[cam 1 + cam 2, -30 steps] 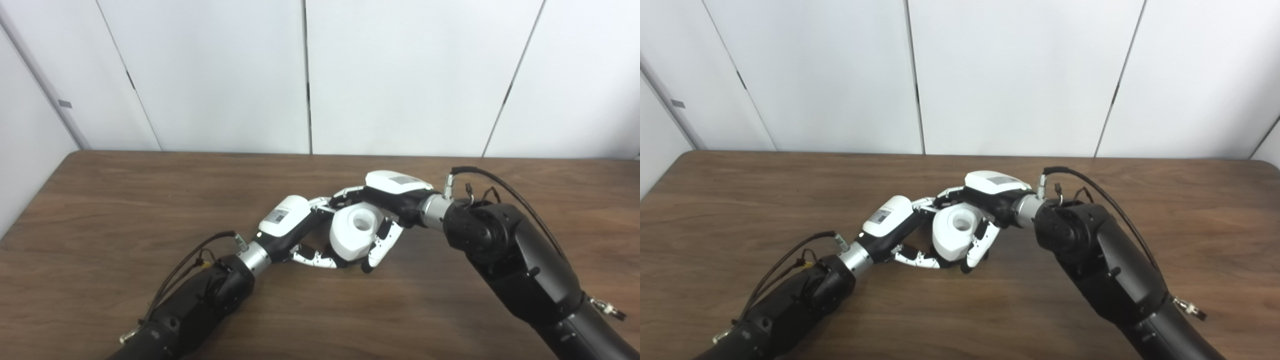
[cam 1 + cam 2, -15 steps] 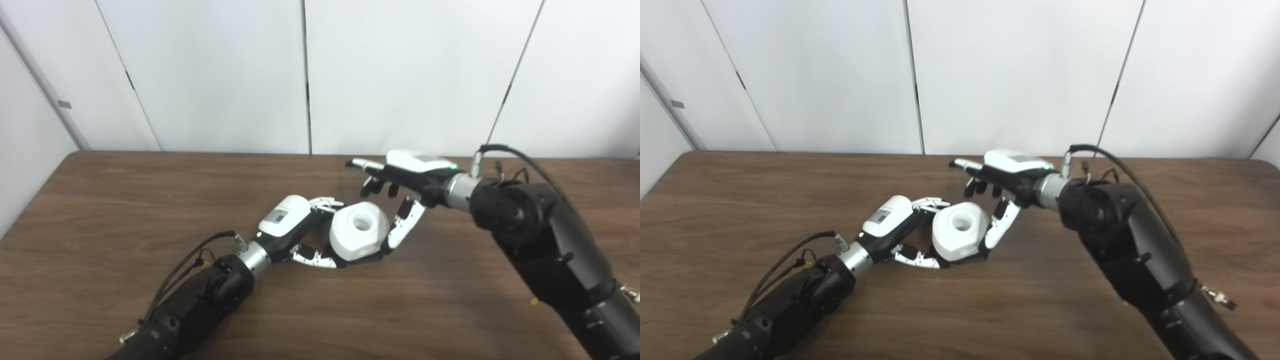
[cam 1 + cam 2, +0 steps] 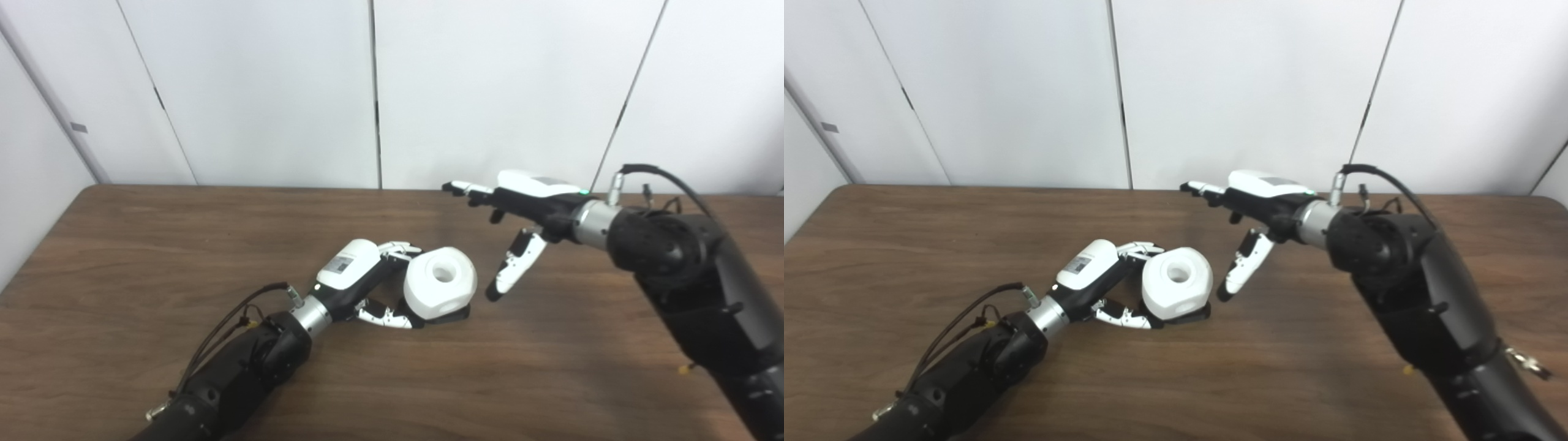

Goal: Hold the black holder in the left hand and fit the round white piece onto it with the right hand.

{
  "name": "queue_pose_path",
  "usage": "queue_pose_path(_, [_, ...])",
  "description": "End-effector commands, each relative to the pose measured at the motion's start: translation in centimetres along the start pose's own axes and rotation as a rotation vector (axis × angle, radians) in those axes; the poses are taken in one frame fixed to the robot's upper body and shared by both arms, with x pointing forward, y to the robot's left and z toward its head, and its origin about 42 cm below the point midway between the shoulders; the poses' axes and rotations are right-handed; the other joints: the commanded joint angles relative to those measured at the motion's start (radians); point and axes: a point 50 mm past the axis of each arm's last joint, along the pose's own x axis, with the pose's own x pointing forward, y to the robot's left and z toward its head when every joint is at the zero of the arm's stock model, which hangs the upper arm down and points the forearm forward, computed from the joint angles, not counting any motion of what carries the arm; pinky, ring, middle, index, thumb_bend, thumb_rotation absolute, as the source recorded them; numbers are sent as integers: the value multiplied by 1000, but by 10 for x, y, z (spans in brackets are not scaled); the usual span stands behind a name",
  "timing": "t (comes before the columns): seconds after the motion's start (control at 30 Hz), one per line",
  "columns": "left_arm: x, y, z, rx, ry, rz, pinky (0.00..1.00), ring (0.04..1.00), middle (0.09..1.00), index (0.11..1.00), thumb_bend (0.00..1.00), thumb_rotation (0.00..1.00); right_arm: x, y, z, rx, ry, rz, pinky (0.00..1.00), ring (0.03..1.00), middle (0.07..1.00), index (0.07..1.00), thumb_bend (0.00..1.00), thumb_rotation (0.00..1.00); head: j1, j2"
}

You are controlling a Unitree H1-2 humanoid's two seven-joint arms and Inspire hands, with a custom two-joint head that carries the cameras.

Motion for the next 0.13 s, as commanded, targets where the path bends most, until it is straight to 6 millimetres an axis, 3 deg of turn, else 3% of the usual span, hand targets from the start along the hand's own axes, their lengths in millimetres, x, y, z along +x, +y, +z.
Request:
queue_pose_path(0.0, [-34,-45,-17,21,121,-282,703,853,814,488,524,70,-27,-48,4,-66,-21,-128,666,888,941,970,1000,184,1,1])
queue_pose_path(0.1, [-34,-45,-18,17,125,-281,708,854,815,488,524,70,-42,-49,-13,-11,-42,-234,608,763,811,798,947,140,-8,-4])
